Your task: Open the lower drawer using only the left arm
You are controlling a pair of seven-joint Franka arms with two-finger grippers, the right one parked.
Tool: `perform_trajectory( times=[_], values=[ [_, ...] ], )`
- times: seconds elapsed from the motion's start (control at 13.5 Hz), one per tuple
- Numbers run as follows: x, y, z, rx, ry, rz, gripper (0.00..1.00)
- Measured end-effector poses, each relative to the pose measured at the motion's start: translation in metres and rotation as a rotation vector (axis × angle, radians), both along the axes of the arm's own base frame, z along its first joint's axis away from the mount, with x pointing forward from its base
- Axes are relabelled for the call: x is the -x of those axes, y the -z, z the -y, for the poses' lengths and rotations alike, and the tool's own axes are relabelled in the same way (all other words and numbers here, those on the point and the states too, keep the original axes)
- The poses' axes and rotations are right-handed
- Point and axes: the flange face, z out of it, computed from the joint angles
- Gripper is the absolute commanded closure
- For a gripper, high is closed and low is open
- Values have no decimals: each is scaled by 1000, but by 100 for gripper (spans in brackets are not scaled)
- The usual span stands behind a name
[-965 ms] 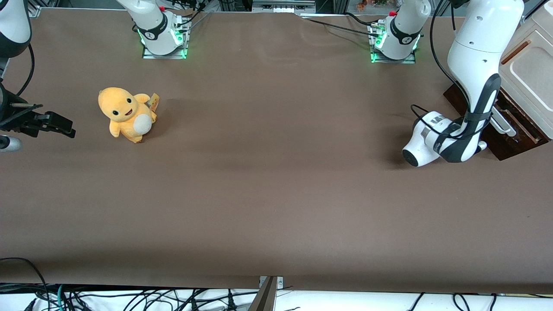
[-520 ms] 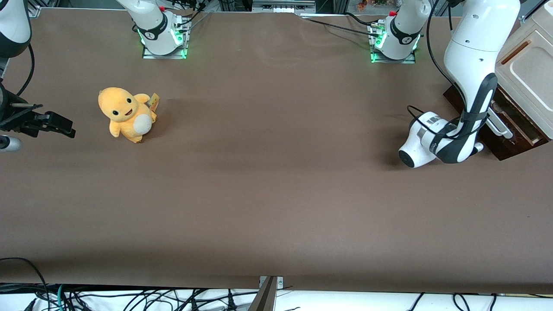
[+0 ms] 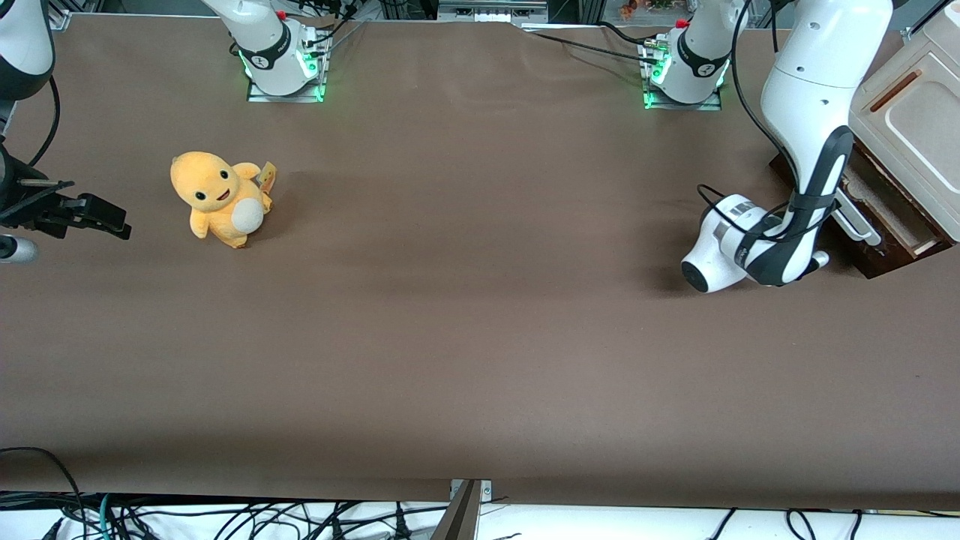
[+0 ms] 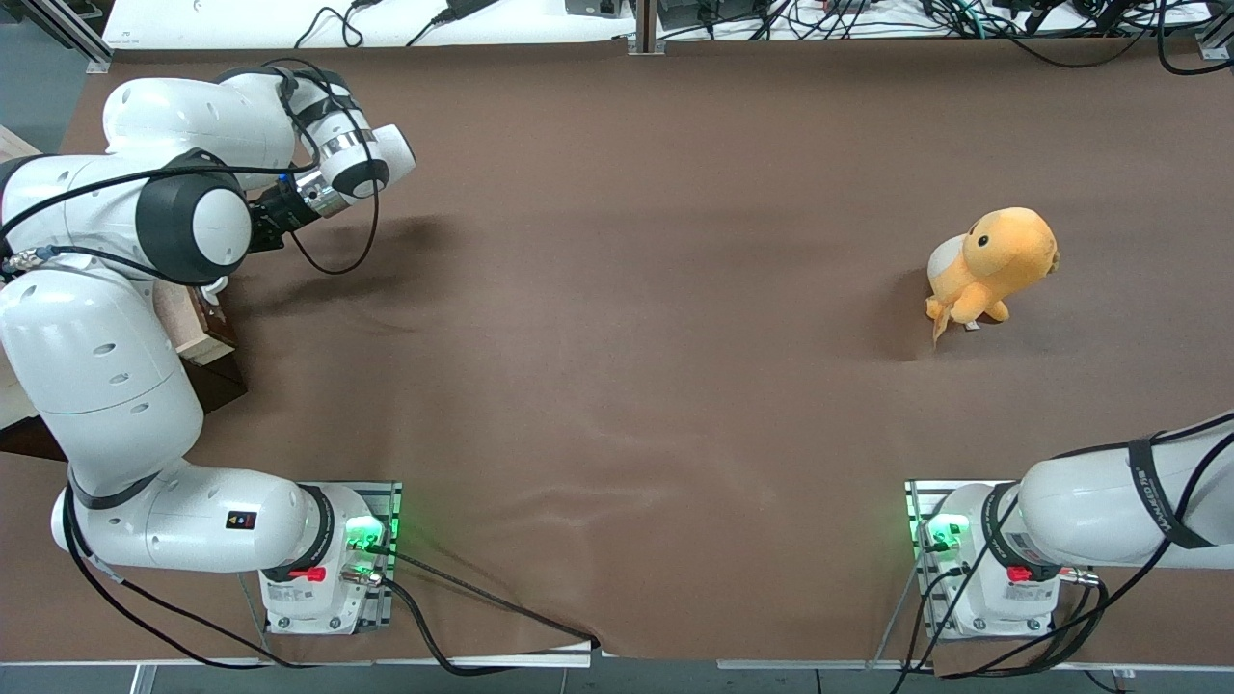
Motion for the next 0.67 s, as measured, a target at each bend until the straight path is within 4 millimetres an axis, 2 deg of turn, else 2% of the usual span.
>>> perform_trajectory(
  times=[0.67],
  values=[
    [-11, 0, 14, -5, -17, -1, 100]
  ],
)
